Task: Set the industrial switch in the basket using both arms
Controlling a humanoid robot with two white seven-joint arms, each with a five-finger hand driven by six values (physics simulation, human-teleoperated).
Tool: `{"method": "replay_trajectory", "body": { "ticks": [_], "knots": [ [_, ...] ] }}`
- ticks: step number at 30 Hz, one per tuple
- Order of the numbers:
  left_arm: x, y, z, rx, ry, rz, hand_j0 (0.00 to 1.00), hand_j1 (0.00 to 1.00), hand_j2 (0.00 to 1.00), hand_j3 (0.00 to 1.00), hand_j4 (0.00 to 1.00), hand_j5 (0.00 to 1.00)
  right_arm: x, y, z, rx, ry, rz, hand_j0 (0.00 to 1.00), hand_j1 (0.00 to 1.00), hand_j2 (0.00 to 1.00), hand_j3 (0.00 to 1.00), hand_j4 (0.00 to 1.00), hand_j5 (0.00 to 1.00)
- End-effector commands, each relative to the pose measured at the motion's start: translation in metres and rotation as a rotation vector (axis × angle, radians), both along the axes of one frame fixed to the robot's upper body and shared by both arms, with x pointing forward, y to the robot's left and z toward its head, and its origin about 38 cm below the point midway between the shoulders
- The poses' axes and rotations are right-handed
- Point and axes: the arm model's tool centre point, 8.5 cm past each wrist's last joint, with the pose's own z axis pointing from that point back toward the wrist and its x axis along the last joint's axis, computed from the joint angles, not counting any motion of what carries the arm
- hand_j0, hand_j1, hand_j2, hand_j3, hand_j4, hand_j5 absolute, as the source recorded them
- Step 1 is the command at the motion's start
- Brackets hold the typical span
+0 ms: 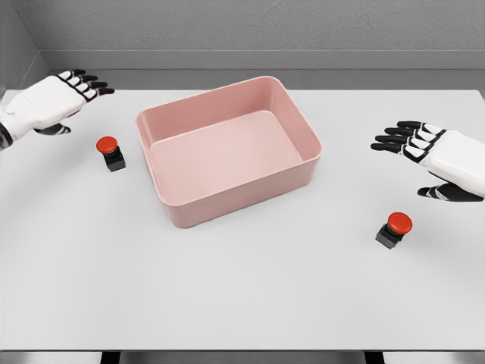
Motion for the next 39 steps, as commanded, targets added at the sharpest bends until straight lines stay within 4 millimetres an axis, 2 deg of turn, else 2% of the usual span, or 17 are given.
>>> {"method": "replay_trajectory", "body": {
  "ticks": [1,9,13,21,24,30,34,36,39],
  "knots": [
    [0.000,-0.003,0.005,-0.006,-0.012,-0.012,1.00,1.00,1.00,1.00,1.00,1.00,0.000,0.000,0.001,0.001,-0.001,0.000,1.00,1.00,1.00,1.00,1.00,1.00],
    [0.001,0.001,0.003,-0.004,-0.005,0.003,1.00,1.00,1.00,1.00,1.00,1.00,0.000,-0.002,0.003,-0.021,0.004,-0.001,1.00,1.00,1.00,1.00,1.00,1.00],
    [0.003,0.015,-0.009,0.022,0.058,0.058,1.00,1.00,1.00,1.00,1.00,1.00,-0.003,-0.007,-0.011,-0.176,0.131,0.005,1.00,1.00,1.00,1.00,1.00,1.00],
    [0.002,0.019,-0.023,0.072,0.139,0.086,1.00,1.00,1.00,1.00,1.00,1.00,-0.009,-0.010,-0.025,-0.292,0.236,0.020,1.00,1.00,1.00,1.00,1.00,1.00],
    [0.003,0.017,-0.024,0.073,0.141,0.082,1.00,1.00,1.00,1.00,1.00,1.00,-0.012,-0.005,-0.037,-0.296,0.269,0.037,1.00,1.00,1.00,1.00,1.00,1.00],
    [0.005,0.001,-0.035,0.081,0.194,0.070,1.00,1.00,1.00,1.00,1.00,1.00,-0.009,0.002,-0.040,-0.352,0.309,0.060,1.00,1.00,1.00,1.00,1.00,1.00],
    [0.004,-0.002,-0.036,0.082,0.194,0.060,1.00,1.00,1.00,1.00,1.00,1.00,-0.005,0.012,-0.045,-0.373,0.329,0.092,1.00,1.00,1.00,1.00,1.00,1.00],
    [0.004,-0.005,-0.039,0.086,0.206,0.058,1.00,1.00,1.00,1.00,1.00,1.00,-0.008,0.019,-0.055,-0.368,0.352,0.110,1.00,1.00,1.00,1.00,1.00,1.00],
    [0.004,-0.005,-0.038,0.085,0.209,0.059,1.00,1.00,1.00,1.00,1.00,1.00,-0.008,0.017,-0.057,-0.369,0.359,0.107,1.00,1.00,1.00,1.00,1.00,1.00]
  ]
}}
